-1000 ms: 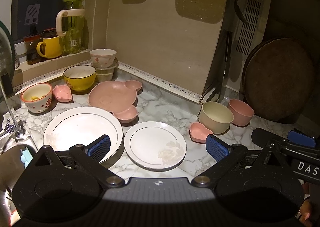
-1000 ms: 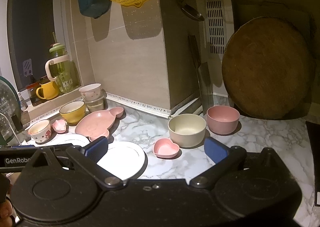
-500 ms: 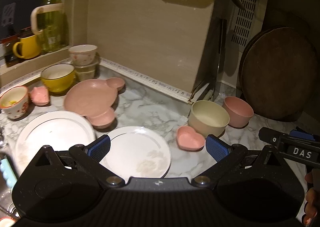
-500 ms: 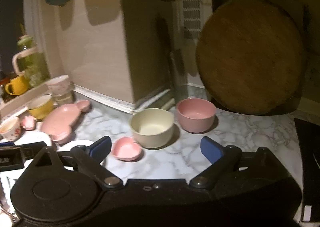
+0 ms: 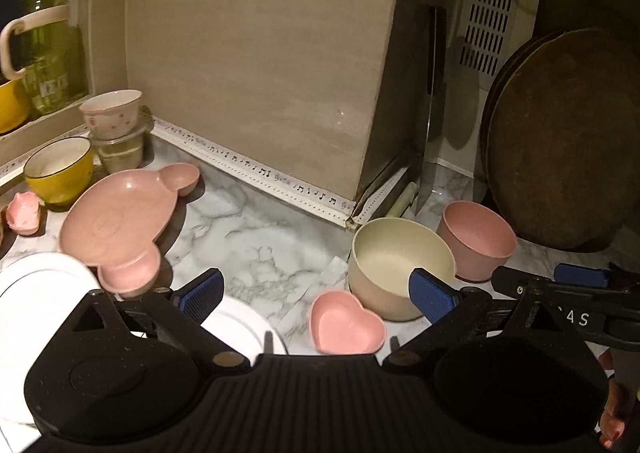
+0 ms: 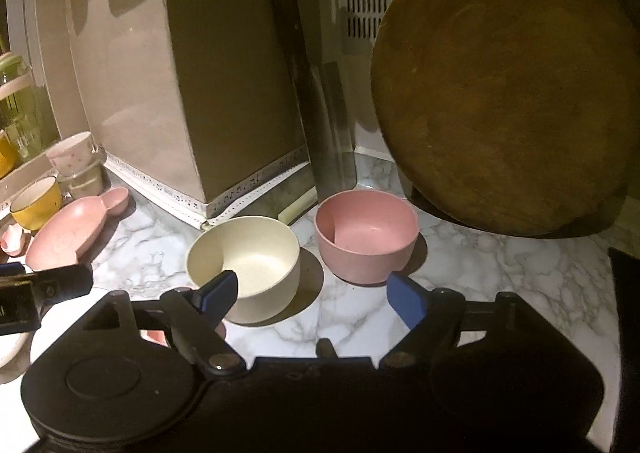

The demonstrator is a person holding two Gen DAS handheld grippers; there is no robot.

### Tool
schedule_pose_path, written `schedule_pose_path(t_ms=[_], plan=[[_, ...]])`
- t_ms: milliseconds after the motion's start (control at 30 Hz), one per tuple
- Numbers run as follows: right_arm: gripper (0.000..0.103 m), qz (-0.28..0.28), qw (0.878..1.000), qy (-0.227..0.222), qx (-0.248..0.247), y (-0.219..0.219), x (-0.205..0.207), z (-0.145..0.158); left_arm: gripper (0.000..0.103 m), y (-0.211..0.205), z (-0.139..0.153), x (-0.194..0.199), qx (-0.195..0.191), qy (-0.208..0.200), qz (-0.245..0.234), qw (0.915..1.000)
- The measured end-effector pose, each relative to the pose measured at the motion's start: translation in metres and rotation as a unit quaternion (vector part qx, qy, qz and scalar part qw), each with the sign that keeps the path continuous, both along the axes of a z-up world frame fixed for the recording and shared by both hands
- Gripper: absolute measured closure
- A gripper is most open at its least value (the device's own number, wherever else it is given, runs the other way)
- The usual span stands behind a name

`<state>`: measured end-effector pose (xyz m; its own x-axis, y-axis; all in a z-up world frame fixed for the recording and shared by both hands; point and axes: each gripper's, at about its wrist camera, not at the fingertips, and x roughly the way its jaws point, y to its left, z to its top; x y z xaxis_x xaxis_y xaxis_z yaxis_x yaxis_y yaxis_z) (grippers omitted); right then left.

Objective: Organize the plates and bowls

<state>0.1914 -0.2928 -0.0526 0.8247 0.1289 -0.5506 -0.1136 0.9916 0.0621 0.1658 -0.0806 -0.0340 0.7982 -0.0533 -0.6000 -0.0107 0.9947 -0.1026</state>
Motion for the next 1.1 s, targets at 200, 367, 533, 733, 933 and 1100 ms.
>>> schedule_pose_path(t_ms=[200,367,533,733,933,1100], plan=[[0.027,0.01,1.0,0.026,0.002,-0.001,0.036,-0.011,0.003,-0.01,-0.016,0.041,-0.002,0.036,0.006,0.9993],[0.032,0.022,0.998,0.051,0.009,0.001,0.06,-0.021,0.004,-0.014,-0.028,0.07,-0.008,0.066,0.005,0.9977],[0.036,0.035,0.997,0.071,0.011,0.003,0.076,-0.03,0.012,-0.019,-0.04,0.087,-0.014,0.085,0.011,0.9962],[0.048,0.044,0.995,0.087,0.015,0.005,0.089,-0.037,0.038,-0.025,-0.052,0.103,-0.03,0.103,0.003,0.9943],[0.065,0.045,0.993,0.108,0.032,0.004,0.099,-0.042,0.057,-0.029,-0.059,0.113,-0.042,0.113,0.003,0.9927],[0.079,0.049,0.991,0.118,0.04,0.007,0.102,-0.043,0.076,-0.031,-0.062,0.117,-0.063,0.121,0.005,0.9906]])
